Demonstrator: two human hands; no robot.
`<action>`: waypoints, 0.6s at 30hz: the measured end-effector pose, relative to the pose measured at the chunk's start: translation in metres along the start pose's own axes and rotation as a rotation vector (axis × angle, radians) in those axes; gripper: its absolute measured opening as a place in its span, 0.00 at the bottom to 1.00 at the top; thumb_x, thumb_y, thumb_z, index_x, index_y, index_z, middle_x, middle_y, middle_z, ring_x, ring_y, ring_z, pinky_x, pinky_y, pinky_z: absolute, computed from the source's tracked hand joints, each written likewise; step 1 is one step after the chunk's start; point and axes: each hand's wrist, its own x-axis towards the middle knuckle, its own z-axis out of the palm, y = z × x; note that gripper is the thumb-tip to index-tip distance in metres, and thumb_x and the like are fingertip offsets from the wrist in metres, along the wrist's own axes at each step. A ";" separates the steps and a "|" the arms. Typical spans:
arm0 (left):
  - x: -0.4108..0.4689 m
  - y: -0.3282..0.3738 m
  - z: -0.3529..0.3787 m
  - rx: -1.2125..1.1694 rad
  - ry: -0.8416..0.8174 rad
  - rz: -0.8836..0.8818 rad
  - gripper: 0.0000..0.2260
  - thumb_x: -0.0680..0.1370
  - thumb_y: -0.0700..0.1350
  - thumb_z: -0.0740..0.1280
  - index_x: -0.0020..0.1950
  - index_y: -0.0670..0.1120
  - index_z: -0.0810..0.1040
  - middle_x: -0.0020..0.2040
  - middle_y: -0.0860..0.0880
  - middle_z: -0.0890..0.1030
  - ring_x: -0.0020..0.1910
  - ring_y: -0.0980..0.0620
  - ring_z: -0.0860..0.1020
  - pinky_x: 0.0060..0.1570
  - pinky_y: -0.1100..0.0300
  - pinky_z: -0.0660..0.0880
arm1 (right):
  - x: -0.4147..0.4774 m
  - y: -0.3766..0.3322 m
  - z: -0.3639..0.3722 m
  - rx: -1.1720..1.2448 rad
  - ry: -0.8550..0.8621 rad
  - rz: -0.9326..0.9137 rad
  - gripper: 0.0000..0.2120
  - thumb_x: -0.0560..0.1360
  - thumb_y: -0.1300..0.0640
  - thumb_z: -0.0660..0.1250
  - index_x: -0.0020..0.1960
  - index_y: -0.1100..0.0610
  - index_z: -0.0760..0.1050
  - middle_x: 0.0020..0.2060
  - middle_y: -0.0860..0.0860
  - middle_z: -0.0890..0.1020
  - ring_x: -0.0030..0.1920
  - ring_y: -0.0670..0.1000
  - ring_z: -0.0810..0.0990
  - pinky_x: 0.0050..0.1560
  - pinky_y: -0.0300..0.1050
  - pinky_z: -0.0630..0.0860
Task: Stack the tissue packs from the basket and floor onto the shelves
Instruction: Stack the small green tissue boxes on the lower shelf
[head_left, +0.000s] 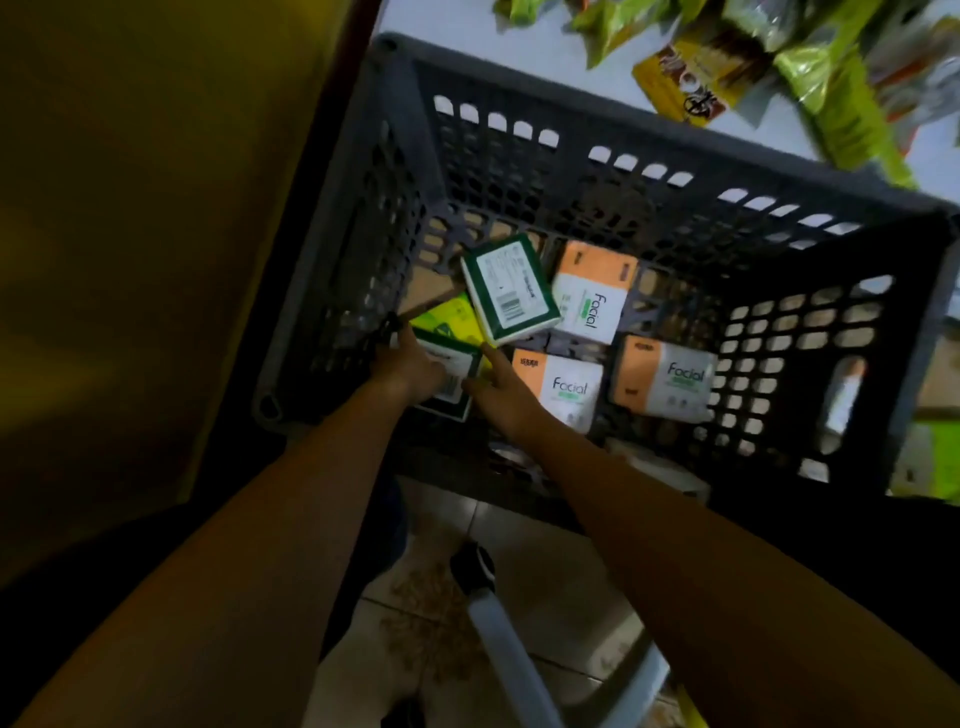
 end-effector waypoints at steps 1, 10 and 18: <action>0.002 0.001 0.002 -0.024 0.001 -0.027 0.36 0.77 0.47 0.64 0.77 0.46 0.45 0.76 0.39 0.50 0.74 0.39 0.54 0.72 0.52 0.58 | 0.001 0.000 0.002 0.083 0.005 0.004 0.28 0.78 0.68 0.57 0.75 0.58 0.52 0.65 0.56 0.70 0.62 0.53 0.72 0.59 0.46 0.71; 0.003 0.012 -0.009 -0.378 0.018 -0.240 0.39 0.76 0.45 0.67 0.76 0.40 0.44 0.76 0.40 0.51 0.74 0.43 0.56 0.69 0.55 0.61 | 0.014 0.001 -0.001 0.257 -0.020 0.136 0.24 0.78 0.65 0.58 0.72 0.58 0.59 0.64 0.59 0.72 0.62 0.61 0.73 0.58 0.52 0.73; -0.027 0.022 -0.015 -0.450 0.092 -0.168 0.36 0.77 0.55 0.65 0.77 0.44 0.50 0.77 0.42 0.49 0.75 0.40 0.51 0.73 0.51 0.56 | -0.009 -0.004 -0.002 0.327 0.076 0.191 0.26 0.73 0.57 0.63 0.70 0.57 0.63 0.63 0.61 0.73 0.61 0.63 0.73 0.60 0.64 0.71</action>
